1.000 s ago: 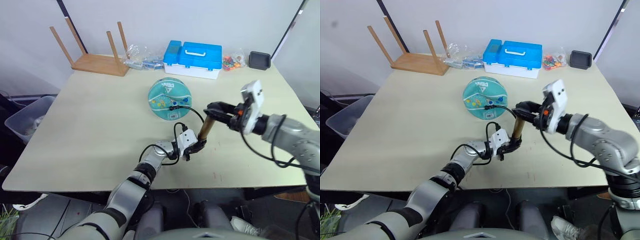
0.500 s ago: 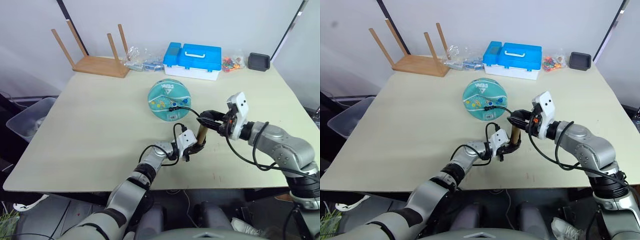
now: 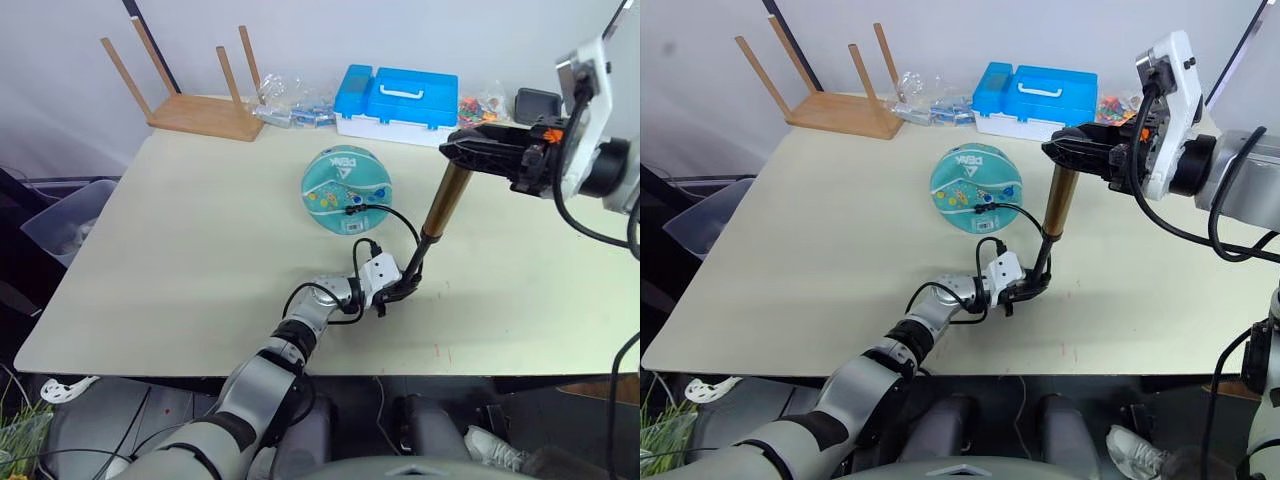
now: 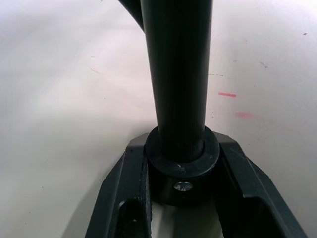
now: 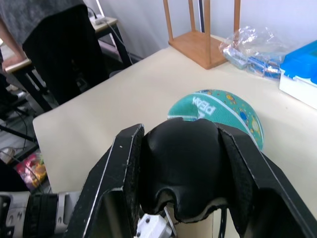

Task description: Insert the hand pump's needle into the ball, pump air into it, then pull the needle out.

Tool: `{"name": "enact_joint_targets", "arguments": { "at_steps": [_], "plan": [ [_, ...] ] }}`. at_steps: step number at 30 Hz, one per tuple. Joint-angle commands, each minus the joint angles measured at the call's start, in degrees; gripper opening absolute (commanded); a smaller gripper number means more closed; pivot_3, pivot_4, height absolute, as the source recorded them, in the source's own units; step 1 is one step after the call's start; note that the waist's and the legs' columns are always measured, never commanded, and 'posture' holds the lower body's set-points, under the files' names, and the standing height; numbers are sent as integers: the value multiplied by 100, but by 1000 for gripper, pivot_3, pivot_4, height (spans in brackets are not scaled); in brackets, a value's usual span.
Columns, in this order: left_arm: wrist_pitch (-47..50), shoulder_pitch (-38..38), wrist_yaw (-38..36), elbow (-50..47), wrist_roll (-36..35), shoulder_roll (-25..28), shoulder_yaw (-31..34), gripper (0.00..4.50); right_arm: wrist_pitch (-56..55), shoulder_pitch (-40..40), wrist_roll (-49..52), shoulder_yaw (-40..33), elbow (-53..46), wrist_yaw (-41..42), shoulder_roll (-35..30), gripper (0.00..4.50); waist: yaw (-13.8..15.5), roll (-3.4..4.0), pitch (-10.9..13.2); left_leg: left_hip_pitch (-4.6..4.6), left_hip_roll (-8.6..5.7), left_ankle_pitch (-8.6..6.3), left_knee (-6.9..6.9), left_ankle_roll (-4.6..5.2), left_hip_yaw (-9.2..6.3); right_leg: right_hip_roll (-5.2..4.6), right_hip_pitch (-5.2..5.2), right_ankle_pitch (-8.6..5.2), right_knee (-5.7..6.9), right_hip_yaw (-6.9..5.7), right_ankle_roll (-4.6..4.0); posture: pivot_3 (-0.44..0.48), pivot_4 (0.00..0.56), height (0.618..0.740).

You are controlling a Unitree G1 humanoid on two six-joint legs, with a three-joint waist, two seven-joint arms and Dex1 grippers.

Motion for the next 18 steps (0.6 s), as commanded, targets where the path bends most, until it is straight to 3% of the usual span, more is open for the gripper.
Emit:
{"name": "enact_joint_targets", "arguments": {
  "at_steps": [1,5,10,14,18],
  "plan": [
    [349,441,34,595,342,192,-170,1090,-416,504,-391,-59,-212,-25,212,1630,-9,-21,-20,2,0,0,0,0,0,1,3,0,0,-2,0,0,150,740],
    [336,487,43,575,345,199,-173,1090,-848,1181,-989,326,-282,291,431,1630,-33,-24,-39,15,2,0,2,1,1,6,16,-1,1,-6,2,0,150,740],
    [352,513,63,536,330,184,-161,1090,-1595,2128,-2181,1362,-96,786,746,1630,-51,-42,-70,82,18,-1,-11,1,0,20,69,-19,1,-5,19,0,150,740],
    [377,516,62,488,314,168,-141,1090,-2422,2721,-3290,2280,520,1031,1191,1630,-56,-71,-126,112,23,-1,-33,0,-1,25,89,-27,-2,-7,8,0,150,740],
    [390,515,43,461,311,176,-141,1090,-2791,2931,-3886,2641,917,1218,1489,1630,-61,-77,-159,124,25,-1,-42,0,-2,27,98,-32,-4,-14,2,0,150,740]
  ]
}}
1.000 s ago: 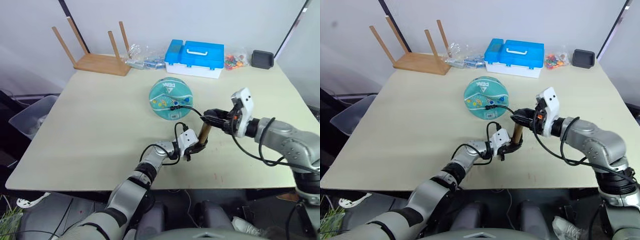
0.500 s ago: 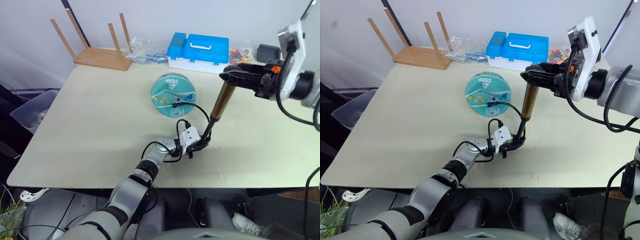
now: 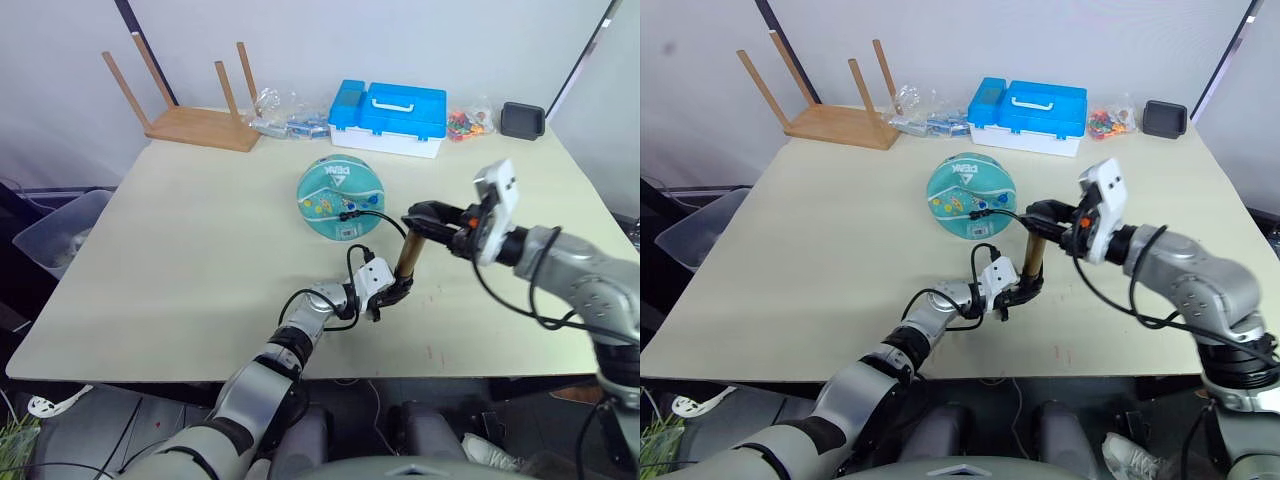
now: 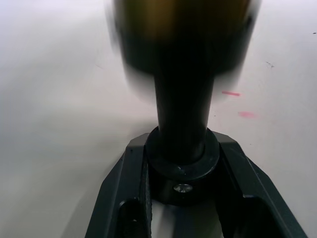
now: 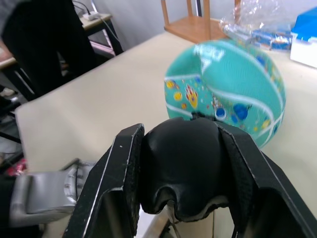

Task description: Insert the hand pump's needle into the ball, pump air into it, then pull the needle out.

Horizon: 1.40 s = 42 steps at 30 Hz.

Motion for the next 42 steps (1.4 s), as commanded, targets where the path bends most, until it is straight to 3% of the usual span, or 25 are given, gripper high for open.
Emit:
{"name": "enact_joint_targets", "arguments": {
  "at_steps": [1,4,8,12,17,22,25,28,34,38,42],
  "plan": [
    [264,305,-120,408,301,122,-188,1090,57,455,-969,790,869,67,91,1630,-7,5,-14,1,0,0,-2,0,0,1,1,0,0,-1,-1,0,150,740],
    [281,280,-123,419,305,127,-186,1090,-12,391,-1164,738,896,159,167,1630,-11,-8,-22,40,1,0,-17,0,-3,1,26,-2,-2,6,-3,0,150,740],
    [314,225,-110,457,295,136,-166,1090,428,-71,-595,-172,68,57,-50,1630,-3,6,-10,55,7,-1,-27,-1,-11,0,34,-7,-3,5,-10,0,150,740],
    [317,187,-99,514,310,131,-167,1090,1296,-899,640,-1263,-690,-181,-413,1630,37,52,60,27,-5,0,-24,-2,-12,-12,15,-4,-3,4,-5,0,150,740],
    [291,144,-122,585,330,125,-163,1090,2171,-1998,2255,-2249,-757,-781,-912,1630,72,88,116,-59,-23,2,-8,-2,-12,-20,-60,17,4,6,-25,0,150,740],
    [261,122,-142,623,333,126,-157,1090,2538,-2776,3457,-2598,-387,-1480,-1406,1630,80,82,140,-95,-28,2,15,-1,-12,-28,-74,20,1,-7,-20,0,150,740],
    [243,120,-151,632,326,127,-151,1090,2573,-2936,3878,-2573,-262,-1835,-1586,1630,75,74,150,-117,-22,2,32,-1,-15,-26,-85,21,2,-17,-19,0,150,740],
    [225,144,-146,622,330,123,-156,1090,2556,-2594,4097,-2440,-401,-2018,-1566,1630,76,75,150,-128,-25,2,35,0,-11,-28,-93,22,7,-16,-19,0,150,740],
    [199,234,-139,558,329,107,-176,1090,2184,-1344,2822,-1579,-776,-1621,-1224,1630,36,60,123,-112,-24,1,36,1,-10,-22,-77,20,7,-15,-17,0,150,740],
    [207,270,-91,500,307,121,-162,1090,1597,-499,1834,-898,-607,-1224,-778,1630,24,25,86,-71,-9,1,35,1,-5,-7,-47,5,9,-13,6,0,150,740],
    [221,276,-36,459,286,145,-143,1090,1101,41,708,-72,-491,-800,-711,1630,11,38,61,-23,-3,0,15,1,-4,-6,-10,0,3,-11,2,0,150,740]
  ]
}}
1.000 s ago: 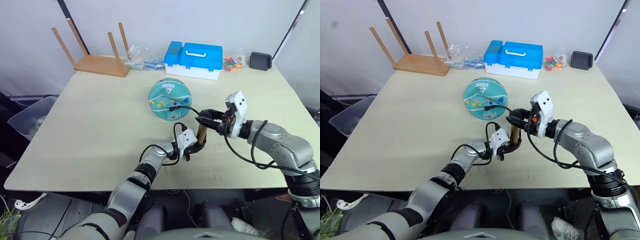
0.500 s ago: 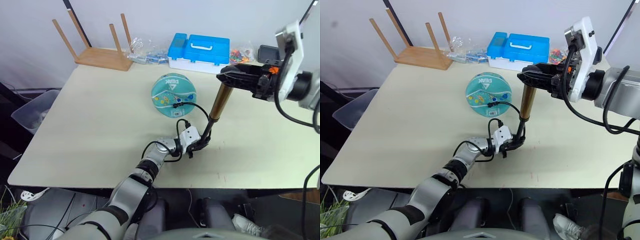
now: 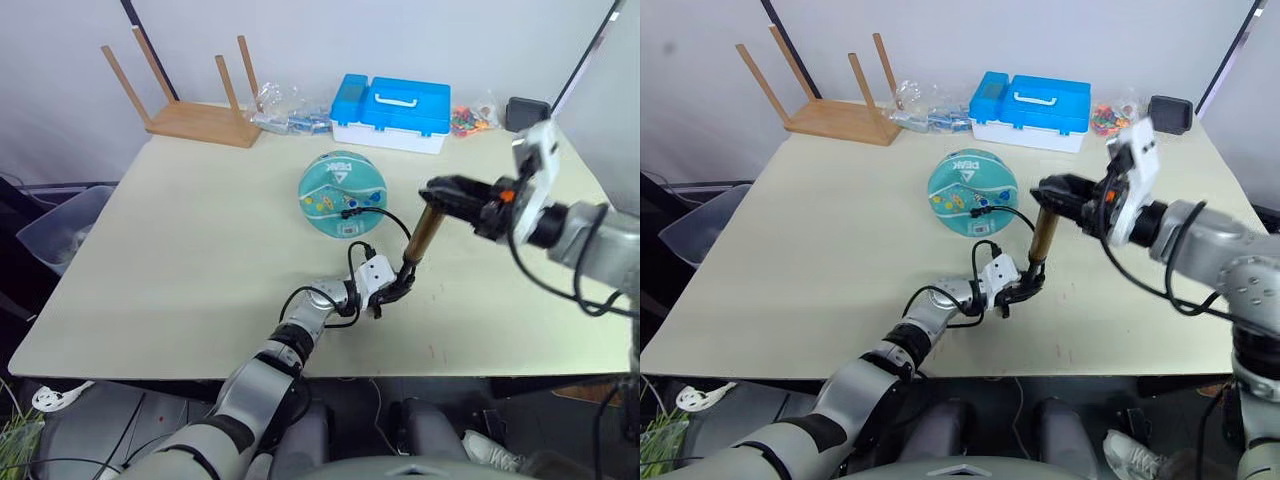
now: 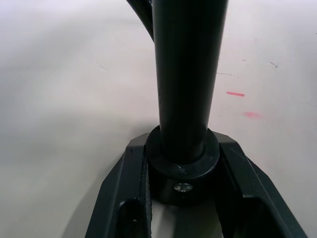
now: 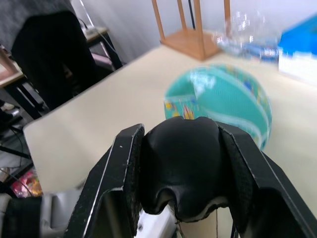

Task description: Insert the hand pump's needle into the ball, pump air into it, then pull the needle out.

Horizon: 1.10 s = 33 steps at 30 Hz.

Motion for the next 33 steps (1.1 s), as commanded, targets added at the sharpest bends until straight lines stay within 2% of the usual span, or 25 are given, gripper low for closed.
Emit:
{"name": "enact_joint_targets", "arguments": {
  "at_steps": [1,7,9,13,18,19,20,23,28,33],
  "plan": [
    [305,359,-55,437,280,150,-145,1090,-139,537,-1173,959,294,248,17,1630,-1,-1,-24,2,0,0,-5,0,0,1,0,-1,-1,0,-1,0,150,740],
    [334,368,-65,373,241,142,-120,1090,-834,1001,-2276,1566,1145,592,511,1630,-6,-19,-62,6,0,0,-10,0,-1,6,2,-3,-1,-2,-4,0,150,740],
    [346,370,-62,365,238,139,-119,1090,-924,1064,-2433,1519,1251,665,623,1630,-12,-21,-75,13,0,0,-10,0,-1,5,7,-3,-1,2,-3,0,150,740],
    [372,330,-59,404,249,135,-126,1090,-743,843,-2200,903,791,695,497,1630,-11,-23,-76,24,3,0,-12,-1,-7,7,17,-4,-2,-2,-4,0,150,740],
    [386,267,-59,460,262,113,-133,1090,-222,349,-1492,-55,164,575,209,1630,33,5,-45,3,-9,0,-10,-1,-11,-5,8,-2,-4,-4,-4,0,150,740],
    [389,255,-60,474,265,111,-133,1090,-28,165,-1219,-295,43,503,122,1630,36,8,-42,0,-11,0,-10,-1,-11,-7,5,-2,-4,-4,-4,0,150,740],
    [392,241,-64,491,268,109,-132,1090,227,-80,-916,-552,-72,418,-28,1630,47,42,2,-3,-12,0,-10,-1,-10,-7,3,-2,-5,-4,-4,0,150,740],
    [388,218,-91,540,294,110,-148,1090,912,-846,35,-1153,-235,45,-481,1630,65,56,50,-25,-26,0,-1,-1,-11,-23,-14,4,-3,-1,-4,0,150,740],
    [366,225,-122,576,309,110,-153,1090,1230,-1749,1656,-1693,25,-772,-830,1630,90,48,59,-91,-29,1,19,0,-18,-25,-66,15,2,-13,-18,0,150,740],
    [345,251,-143,570,316,103,-161,1090,1146,-2178,2802,-1710,278,-1574,-1225,1630,84,37,70,-97,-27,1,27,0,-14,-28,-66,16,2,-14,-16,0,150,740]
  ]
}}
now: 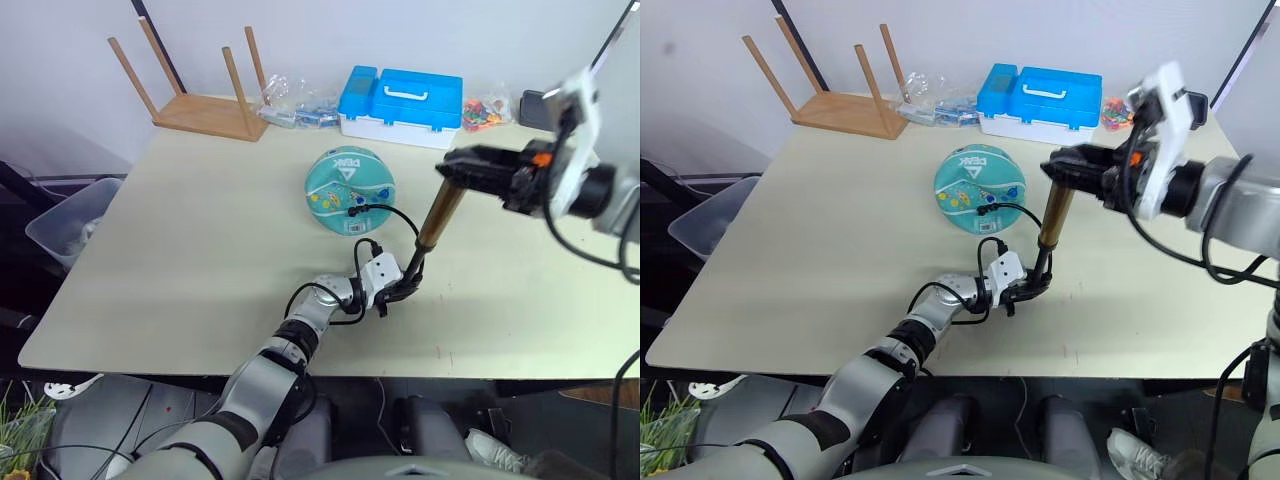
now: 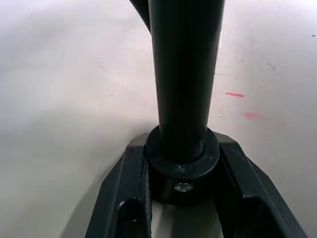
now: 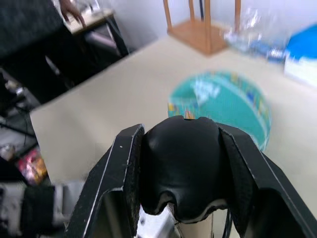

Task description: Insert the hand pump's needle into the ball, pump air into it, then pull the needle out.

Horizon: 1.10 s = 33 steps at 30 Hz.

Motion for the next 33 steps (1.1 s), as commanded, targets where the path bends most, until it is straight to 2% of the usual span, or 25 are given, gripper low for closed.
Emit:
{"name": "enact_joint_targets", "arguments": {
  "at_steps": [1,8,11,15,19,22,28,33],
  "plan": [
    [327,404,-19,574,317,213,-156,1090,-382,-451,673,-562,-29,-536,-359,1630,-1,-8,8,-3,3,0,5,0,-3,3,0,0,1,-2,0,0,150,740],
    [340,388,-5,585,327,205,-161,1090,-455,856,-338,278,-480,40,-51,1630,-29,-28,-21,7,4,-1,4,2,-2,9,11,-1,1,-1,1,0,150,740],
    [338,402,12,560,309,179,-152,1090,-927,1550,-1587,1105,-246,537,256,1630,-73,-49,-53,23,8,-1,8,2,3,13,20,-12,5,1,21,0,150,740],
    [353,392,40,557,289,180,-137,1090,-1226,1843,-2218,1530,-77,892,695,1630,-79,-55,-59,95,24,-2,-5,1,6,22,80,-19,2,3,21,0,150,740],
    [368,376,56,551,271,184,-115,1090,-1742,2208,-3377,2408,470,1458,1134,1630,-84,-57,-92,102,27,-2,-12,1,4,29,82,-20,1,4,20,0,150,740],
    [371,387,54,531,269,184,-113,1090,-2089,2409,-4054,2741,898,1837,1319,1630,-86,-64,-116,105,25,-2,-17,1,5,31,83,-20,-1,5,19,0,150,740],
    [390,398,51,517,294,201,-130,1090,-2051,2348,-4152,2253,675,2082,1320,1630,-93,-61,-131,116,25,-2,-23,1,2,31,89,-20,-1,9,18,0,150,740],
    [412,357,66,553,292,196,-127,1090,-1407,1702,-3170,1138,-48,2052,995,1630,-65,-33,-100,98,20,-2,-24,0,-3,20,78,-19,-3,9,19,0,150,740]
  ]
}}
